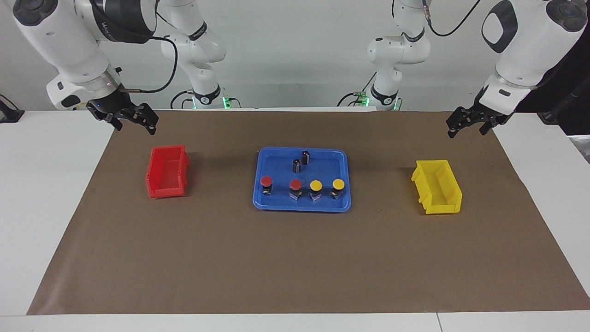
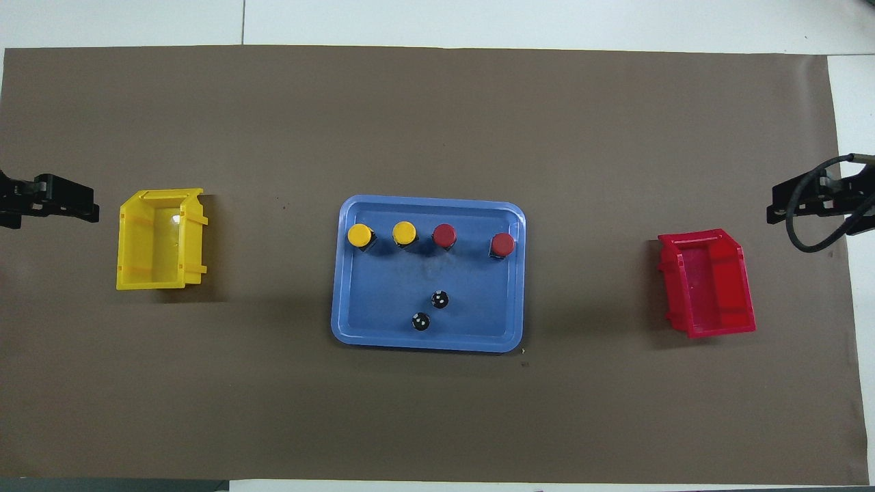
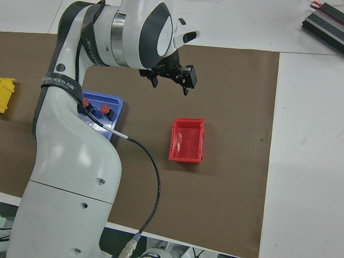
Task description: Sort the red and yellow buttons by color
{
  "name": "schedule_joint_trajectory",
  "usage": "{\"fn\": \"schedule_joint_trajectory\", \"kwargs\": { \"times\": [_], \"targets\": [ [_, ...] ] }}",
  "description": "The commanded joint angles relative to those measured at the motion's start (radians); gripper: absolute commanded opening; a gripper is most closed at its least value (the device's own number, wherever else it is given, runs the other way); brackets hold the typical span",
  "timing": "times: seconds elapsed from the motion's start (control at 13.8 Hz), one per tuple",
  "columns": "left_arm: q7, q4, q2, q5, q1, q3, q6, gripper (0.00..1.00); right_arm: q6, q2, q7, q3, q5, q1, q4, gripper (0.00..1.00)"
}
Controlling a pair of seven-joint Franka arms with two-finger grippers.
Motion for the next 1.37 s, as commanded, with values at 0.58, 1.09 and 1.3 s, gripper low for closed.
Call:
{"fn": "schedule_joint_trajectory", "kwargs": {
  "times": [0.58,1.09,1.3],
  "targets": [
    [-0.002,-0.013,-0.009,0.015,0.007,-0.008,0.003,1.0,0.036,-0.006,-0.036,0.015,-0.004,-0.001,-0.002,1.0],
    [-0.002,-0.013,-0.009,0.015,0.007,-0.008,0.003,1.0,-0.076,0.186,-0.008,0.095,-0.01,0.045,0.279,1.0],
    [-0.002,-0.011,-0.009,0.015,0.007,-0.008,0.003,1.0,-0.009,0.28,0.12,0.098,-0.008,0.171,0.335,1.0]
  ]
}}
